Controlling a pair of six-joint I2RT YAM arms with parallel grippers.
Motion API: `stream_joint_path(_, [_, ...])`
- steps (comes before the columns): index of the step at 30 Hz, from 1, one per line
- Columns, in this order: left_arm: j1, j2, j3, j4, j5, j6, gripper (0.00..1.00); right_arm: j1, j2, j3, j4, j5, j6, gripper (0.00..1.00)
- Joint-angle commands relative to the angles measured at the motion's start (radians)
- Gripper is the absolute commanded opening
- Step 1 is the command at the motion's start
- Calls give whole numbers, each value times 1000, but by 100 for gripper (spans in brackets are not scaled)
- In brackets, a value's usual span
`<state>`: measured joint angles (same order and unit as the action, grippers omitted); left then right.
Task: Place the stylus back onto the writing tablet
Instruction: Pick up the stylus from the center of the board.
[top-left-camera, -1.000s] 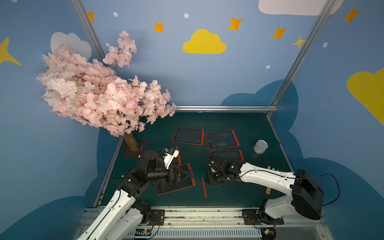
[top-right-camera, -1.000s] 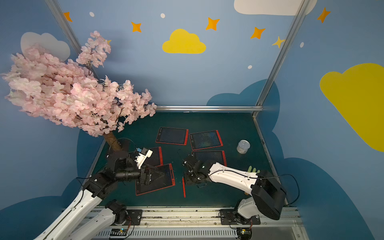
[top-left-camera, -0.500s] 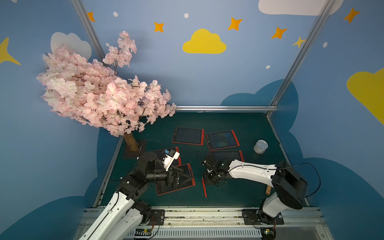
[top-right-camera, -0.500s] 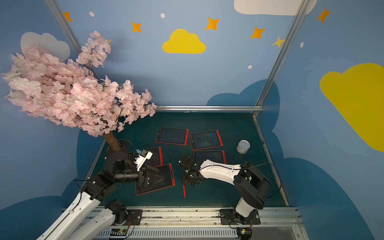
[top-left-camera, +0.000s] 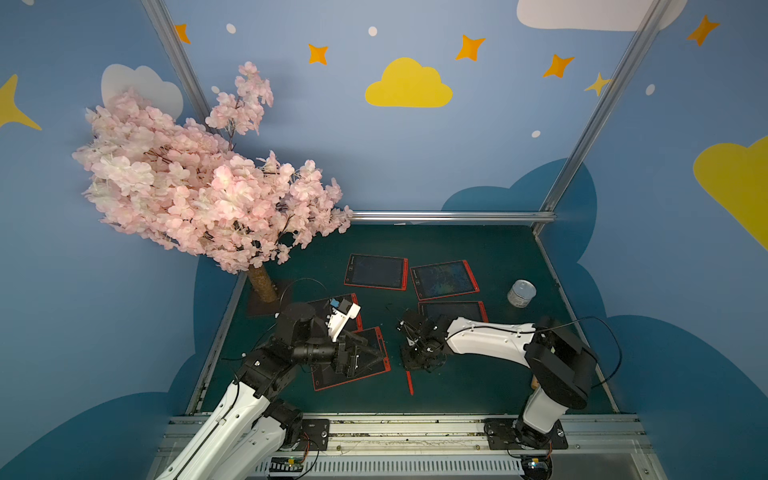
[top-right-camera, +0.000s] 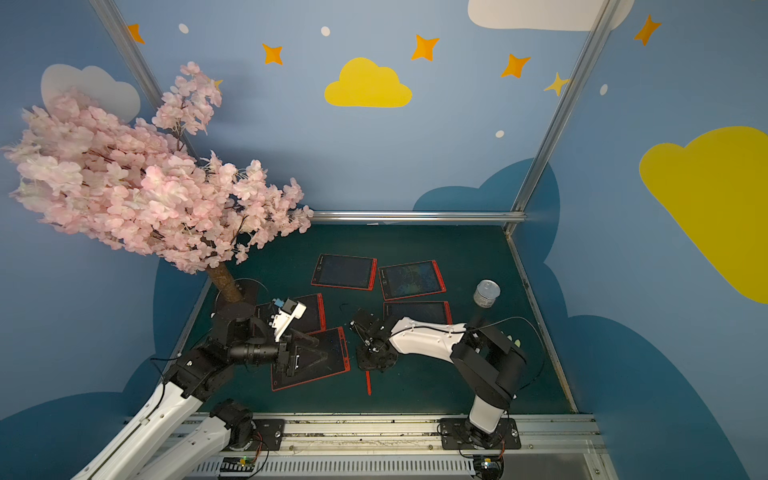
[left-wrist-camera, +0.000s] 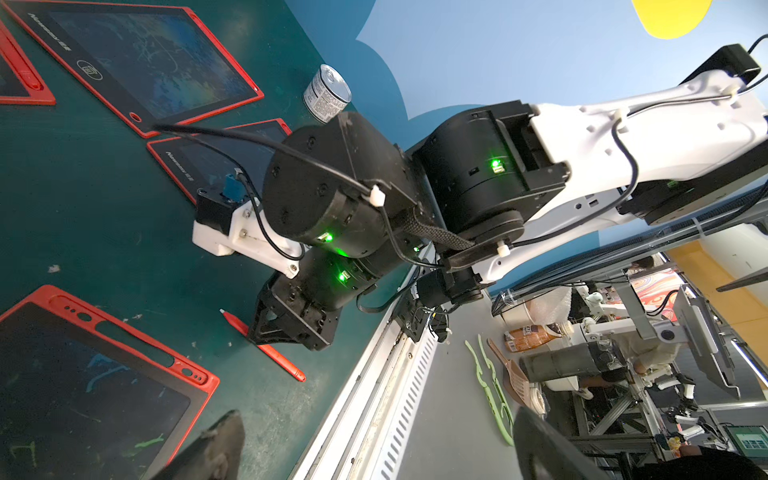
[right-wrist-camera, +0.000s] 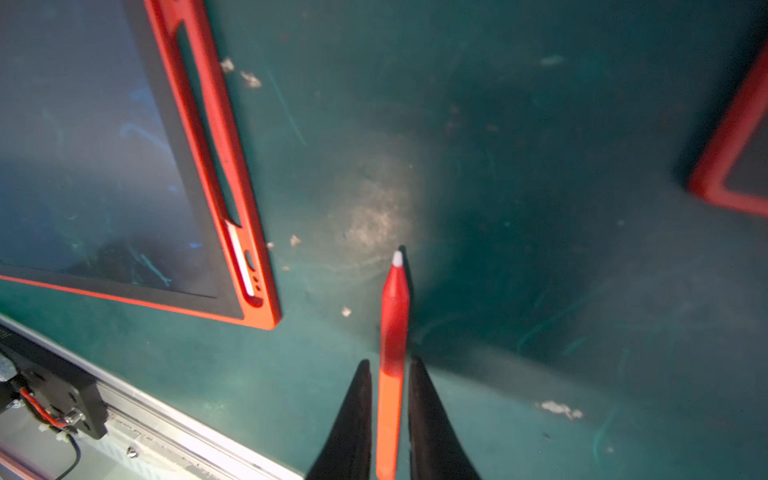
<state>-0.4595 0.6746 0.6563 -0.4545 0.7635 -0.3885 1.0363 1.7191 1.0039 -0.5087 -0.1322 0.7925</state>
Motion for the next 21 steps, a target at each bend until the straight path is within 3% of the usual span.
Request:
stream_joint_path(1, [-1,0,-11,13,17,15,99,5,22,31,-30,8,-15,18])
stream_joint_path(21, [-1,5,-12,17,25,13,98,65,130,153,-171,108,-52,9])
